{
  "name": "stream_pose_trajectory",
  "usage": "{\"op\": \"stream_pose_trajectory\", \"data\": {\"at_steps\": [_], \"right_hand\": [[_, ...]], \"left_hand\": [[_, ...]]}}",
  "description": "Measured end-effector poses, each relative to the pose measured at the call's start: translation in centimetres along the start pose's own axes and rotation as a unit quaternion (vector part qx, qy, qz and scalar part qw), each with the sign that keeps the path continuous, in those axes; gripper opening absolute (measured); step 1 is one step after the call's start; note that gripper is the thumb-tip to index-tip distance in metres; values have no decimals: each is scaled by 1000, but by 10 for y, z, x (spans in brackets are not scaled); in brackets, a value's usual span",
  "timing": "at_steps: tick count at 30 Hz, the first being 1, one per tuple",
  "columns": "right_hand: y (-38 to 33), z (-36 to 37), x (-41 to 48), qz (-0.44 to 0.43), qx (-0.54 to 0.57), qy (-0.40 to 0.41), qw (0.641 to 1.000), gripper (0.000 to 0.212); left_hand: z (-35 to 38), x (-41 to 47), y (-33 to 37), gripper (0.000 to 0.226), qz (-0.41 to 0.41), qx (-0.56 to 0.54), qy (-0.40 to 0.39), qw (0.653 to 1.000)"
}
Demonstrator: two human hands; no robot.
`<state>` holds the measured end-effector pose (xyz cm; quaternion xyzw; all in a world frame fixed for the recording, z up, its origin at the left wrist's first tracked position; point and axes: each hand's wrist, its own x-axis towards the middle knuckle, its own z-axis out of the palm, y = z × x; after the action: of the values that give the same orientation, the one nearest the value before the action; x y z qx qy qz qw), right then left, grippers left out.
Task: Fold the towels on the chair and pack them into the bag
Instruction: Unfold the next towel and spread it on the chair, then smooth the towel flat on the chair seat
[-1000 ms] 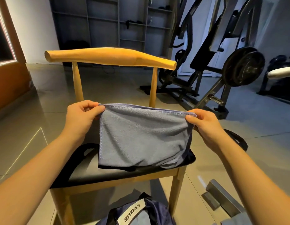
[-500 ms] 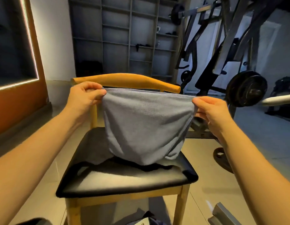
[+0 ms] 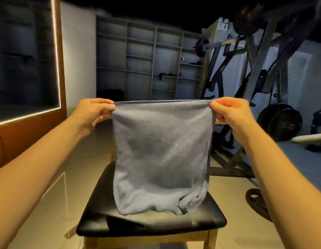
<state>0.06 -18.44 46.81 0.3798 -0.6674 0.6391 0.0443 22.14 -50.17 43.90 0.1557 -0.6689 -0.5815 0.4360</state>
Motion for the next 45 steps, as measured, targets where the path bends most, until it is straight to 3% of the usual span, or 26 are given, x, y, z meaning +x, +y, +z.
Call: {"op": "stream_pose_trajectory", "data": {"at_steps": [3, 9, 18, 21, 26, 33, 39, 45], "right_hand": [[5, -3, -7, 20, 3, -42, 999, 19], [15, -1, -18, 51, 70, 4, 996, 24], [7, -14, -45, 42, 160, -110, 980, 20], [3, -8, -36, 47, 196, -104, 974, 19], [50, 10, -6, 137, 75, -44, 987, 15], [156, 64, 0, 301, -30, 26, 953, 11], [220, 96, 16, 312, -14, 53, 948, 3], [267, 122, 33, 307, -26, 24, 951, 5]], "left_hand": [[-6, -5, 2, 12, -5, 26, -3, 1000], [-13, -20, 1, 9, -26, 49, -34, 998], [-36, -43, 22, 4, -49, -13, -168, 984], [-31, -36, 22, 23, -78, -45, -166, 982], [-15, -5, -21, 15, -121, 101, -143, 977], [21, 22, -142, 7, -222, 218, -31, 950], [40, 48, -220, 5, -229, 217, 79, 946], [42, 74, -272, 15, -231, 215, 125, 940]]}}
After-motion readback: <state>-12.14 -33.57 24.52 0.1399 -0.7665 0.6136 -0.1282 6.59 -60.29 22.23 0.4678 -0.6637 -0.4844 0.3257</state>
